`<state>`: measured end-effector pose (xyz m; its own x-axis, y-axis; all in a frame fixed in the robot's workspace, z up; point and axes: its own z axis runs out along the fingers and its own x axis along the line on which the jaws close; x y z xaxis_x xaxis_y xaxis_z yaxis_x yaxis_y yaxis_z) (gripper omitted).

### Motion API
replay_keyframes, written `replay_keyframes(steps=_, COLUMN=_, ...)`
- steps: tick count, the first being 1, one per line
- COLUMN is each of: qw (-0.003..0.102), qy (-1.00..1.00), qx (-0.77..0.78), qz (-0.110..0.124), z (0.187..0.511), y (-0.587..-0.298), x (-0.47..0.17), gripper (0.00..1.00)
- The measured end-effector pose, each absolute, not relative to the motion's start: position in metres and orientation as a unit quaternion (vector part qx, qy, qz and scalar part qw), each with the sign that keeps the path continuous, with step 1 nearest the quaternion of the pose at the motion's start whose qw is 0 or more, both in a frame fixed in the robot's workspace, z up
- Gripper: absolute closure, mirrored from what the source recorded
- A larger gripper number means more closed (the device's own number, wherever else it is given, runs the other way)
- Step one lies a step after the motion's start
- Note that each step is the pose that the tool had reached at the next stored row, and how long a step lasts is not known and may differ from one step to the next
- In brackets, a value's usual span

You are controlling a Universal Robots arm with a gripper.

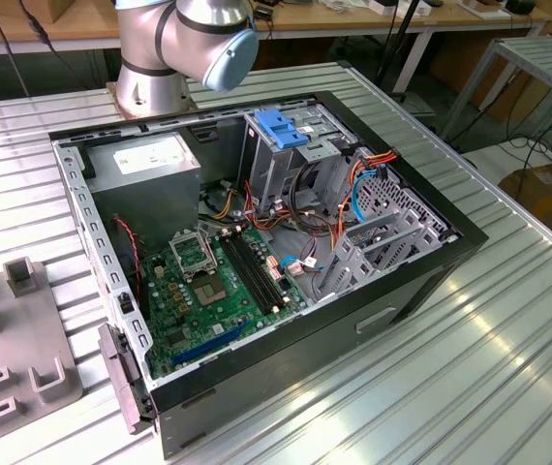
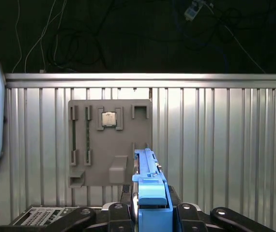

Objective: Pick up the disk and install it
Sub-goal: 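Pick up the disk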

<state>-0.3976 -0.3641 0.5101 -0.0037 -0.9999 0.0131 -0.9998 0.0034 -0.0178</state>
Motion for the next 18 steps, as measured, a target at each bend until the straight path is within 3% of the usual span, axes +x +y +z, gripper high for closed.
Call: replay_keyframes(steps=18, qw=0.002, qy=0.708, qx=-0.706, qz=-0.011, z=0.51, y=-0.364, x=-0.384, gripper=0.63)
